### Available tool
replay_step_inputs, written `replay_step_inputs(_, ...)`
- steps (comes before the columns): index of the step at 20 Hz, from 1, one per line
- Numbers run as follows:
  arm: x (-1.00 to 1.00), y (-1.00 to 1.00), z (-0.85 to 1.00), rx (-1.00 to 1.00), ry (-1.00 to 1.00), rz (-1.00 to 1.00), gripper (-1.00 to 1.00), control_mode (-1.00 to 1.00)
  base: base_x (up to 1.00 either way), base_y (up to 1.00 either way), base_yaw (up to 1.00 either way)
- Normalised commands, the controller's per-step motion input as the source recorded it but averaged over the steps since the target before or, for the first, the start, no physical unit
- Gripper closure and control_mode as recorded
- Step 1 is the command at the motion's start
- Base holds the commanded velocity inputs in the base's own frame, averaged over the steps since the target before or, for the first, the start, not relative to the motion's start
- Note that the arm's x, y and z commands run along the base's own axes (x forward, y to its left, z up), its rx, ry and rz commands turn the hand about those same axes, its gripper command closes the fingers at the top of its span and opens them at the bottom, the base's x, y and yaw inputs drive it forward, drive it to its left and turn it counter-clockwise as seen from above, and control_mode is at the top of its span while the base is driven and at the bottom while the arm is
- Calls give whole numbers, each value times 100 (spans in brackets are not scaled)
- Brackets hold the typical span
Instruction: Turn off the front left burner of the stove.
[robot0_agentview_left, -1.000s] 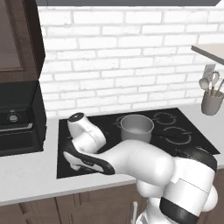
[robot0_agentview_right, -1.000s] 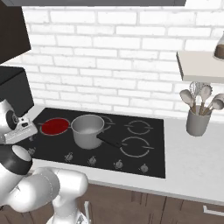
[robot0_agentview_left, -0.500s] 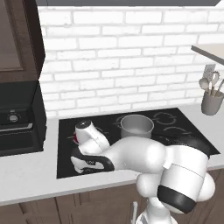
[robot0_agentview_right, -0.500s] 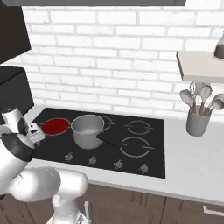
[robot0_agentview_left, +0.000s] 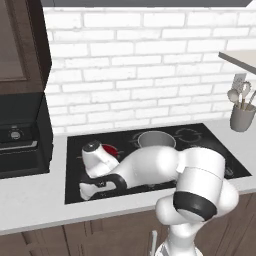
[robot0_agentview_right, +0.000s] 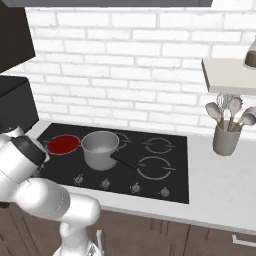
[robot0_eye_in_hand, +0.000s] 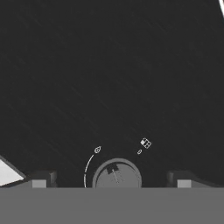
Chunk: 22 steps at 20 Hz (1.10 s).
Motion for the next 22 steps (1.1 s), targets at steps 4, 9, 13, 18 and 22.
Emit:
replay_step_inputs(4,1,1,-1,0,0,0,100,-100,0,0,0)
replay_step_inputs(9,9,-4,0,0,0,2,100,-100,0,0,0)
replay_step_inputs(13,11,-8,-3,0,0,1,100,-100,0,0,0)
replay_step_inputs(18,0,-37,-23,1,0,-1,100,-100,0,0,0)
replay_step_inputs(22,-4,-84,-37,7,1,-19,100,-100,0,0,0)
